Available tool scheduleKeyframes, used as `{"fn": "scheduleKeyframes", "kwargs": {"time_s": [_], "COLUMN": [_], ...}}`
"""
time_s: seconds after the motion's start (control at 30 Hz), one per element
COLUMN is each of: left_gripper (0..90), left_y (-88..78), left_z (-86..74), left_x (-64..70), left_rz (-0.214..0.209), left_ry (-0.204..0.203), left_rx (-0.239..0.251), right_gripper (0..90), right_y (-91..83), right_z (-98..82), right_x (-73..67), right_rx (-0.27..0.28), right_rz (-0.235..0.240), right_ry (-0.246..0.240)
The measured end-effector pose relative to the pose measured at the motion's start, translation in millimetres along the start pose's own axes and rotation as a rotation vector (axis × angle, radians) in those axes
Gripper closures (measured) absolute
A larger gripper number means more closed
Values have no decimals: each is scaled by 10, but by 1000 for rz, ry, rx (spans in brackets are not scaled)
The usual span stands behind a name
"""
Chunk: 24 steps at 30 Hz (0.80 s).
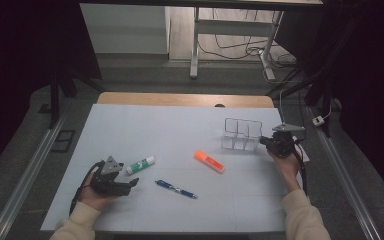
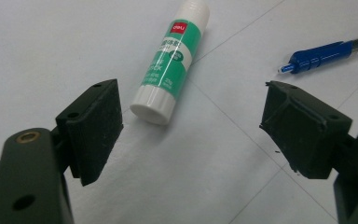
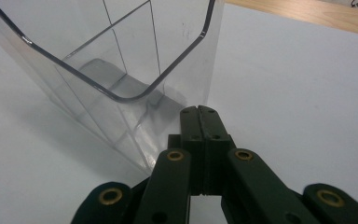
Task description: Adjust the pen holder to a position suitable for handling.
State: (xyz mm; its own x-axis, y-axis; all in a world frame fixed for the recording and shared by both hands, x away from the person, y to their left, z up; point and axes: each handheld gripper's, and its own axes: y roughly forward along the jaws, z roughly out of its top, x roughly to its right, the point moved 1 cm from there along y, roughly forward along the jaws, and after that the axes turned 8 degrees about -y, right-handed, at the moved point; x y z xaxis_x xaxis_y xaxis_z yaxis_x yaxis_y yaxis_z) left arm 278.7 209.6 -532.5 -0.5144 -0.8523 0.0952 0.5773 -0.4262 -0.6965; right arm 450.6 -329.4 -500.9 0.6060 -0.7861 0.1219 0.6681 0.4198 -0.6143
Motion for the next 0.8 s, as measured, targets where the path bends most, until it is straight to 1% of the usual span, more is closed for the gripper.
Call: {"fn": "scheduleKeyframes", "kwargs": {"time_s": [0.43,0.7,0.73,0.8], "left_gripper": [206,207,207,207], "left_y": [1,0,1,5], "left_z": [1,1,1,1], "left_x": [5,8,8,9], "left_rz": [1,-1,-1,-1], "left_ry": [5,6,6,6], "left_rx": [-1,0,-1,-3], "right_gripper": [891,891,891,891], "right_y": [72,126,138,157], "right_z": [85,128,132,151], "right_x": [-159,-235,-244,-264], "right_rx": [0,-3,5,1], "right_rz": [16,17,19,23], "right_ry": [-35,-44,-39,-43]}}
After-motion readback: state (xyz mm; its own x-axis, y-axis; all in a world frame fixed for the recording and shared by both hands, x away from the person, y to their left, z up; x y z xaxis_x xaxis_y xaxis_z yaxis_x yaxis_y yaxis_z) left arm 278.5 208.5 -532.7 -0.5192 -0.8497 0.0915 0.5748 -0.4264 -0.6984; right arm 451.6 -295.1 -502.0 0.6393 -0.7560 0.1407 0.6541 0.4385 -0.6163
